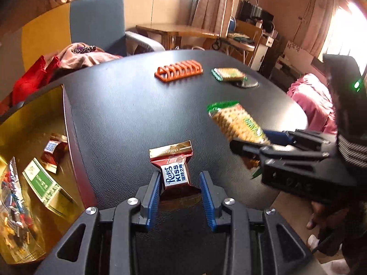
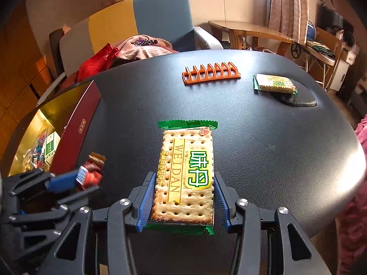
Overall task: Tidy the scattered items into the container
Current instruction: 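Carry the chocolate and cracker pack over the gold tray with both tools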
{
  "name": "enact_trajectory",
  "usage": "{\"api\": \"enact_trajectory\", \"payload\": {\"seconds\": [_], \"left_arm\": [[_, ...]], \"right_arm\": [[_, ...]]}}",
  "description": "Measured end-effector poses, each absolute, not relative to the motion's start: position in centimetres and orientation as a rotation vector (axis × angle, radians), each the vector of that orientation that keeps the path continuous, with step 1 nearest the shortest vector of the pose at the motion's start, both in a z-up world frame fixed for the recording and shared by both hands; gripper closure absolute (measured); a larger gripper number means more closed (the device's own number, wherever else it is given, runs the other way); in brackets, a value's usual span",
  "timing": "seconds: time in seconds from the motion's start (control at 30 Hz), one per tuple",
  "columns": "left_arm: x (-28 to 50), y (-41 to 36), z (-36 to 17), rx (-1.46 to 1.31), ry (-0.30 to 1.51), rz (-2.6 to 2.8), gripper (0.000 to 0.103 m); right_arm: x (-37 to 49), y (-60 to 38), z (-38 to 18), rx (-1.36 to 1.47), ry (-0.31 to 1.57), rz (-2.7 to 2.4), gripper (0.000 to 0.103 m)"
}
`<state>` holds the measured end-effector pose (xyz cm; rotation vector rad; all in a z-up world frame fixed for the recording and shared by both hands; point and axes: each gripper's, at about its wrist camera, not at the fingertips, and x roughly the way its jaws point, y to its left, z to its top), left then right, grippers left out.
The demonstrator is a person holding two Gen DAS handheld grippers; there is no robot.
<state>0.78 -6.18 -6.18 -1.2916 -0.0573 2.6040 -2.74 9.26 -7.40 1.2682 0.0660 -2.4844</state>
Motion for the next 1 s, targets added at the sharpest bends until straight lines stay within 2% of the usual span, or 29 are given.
{"api": "enact_trajectory", "payload": {"seconds": [0.33,0.7,1.0], "left_arm": [[3.5,-10.8,-2.2,-1.202,-0.170,2.806,0.069],[7.1,-21.1,-1.0,-1.227,-0.314,3.094,0.069],[9.7,-25.9,-2.2,-1.310,-0.405,3.191,0.069]], "right_arm": [[-1.7,6.4,-4.4,1.165,0.071,-2.429,0.054],[0.4,-4.8,-0.4,0.973,0.195,-2.225,0.054],[1.4,-12.8,-2.3,0.987,0.251,-2.065,0.054]]}}
